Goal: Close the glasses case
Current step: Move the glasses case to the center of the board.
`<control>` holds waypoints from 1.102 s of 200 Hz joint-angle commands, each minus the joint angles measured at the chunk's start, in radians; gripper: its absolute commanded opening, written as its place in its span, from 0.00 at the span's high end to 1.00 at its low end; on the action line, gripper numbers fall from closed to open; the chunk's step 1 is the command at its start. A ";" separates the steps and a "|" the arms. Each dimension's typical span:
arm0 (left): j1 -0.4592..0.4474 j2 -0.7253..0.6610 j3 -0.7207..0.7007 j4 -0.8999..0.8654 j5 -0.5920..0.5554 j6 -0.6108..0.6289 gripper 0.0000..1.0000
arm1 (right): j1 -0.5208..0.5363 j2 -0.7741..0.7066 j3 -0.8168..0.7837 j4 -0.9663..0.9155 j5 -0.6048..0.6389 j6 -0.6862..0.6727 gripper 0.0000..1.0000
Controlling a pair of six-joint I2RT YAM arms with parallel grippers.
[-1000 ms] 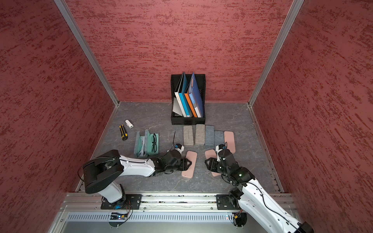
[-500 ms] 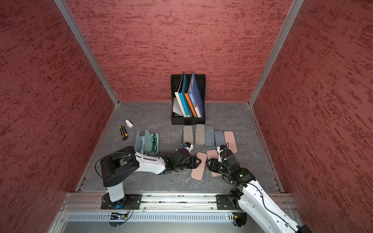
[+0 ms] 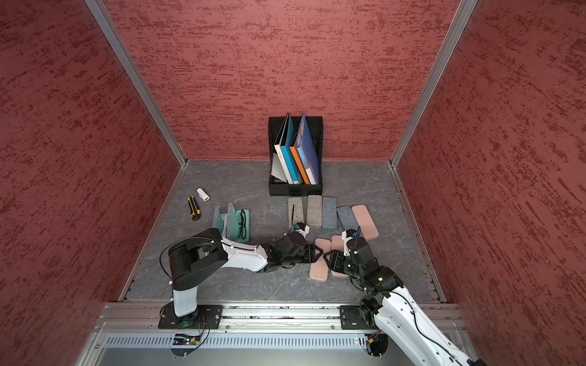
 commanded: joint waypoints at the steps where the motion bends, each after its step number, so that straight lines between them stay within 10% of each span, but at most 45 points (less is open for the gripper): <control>1: -0.006 0.047 -0.009 -0.089 -0.031 -0.024 0.44 | -0.008 -0.019 -0.015 -0.020 -0.024 -0.015 0.49; 115: -0.042 -0.012 -0.114 0.075 -0.153 -0.121 0.39 | -0.009 -0.079 -0.040 -0.035 -0.038 0.008 0.49; 175: -0.100 -0.440 -0.236 -0.168 -0.357 0.053 0.00 | -0.009 -0.075 0.000 -0.044 -0.029 -0.005 0.47; 220: -0.220 -0.834 -0.274 -0.420 -0.510 0.199 0.00 | -0.030 -0.062 0.094 -0.139 0.161 0.018 0.46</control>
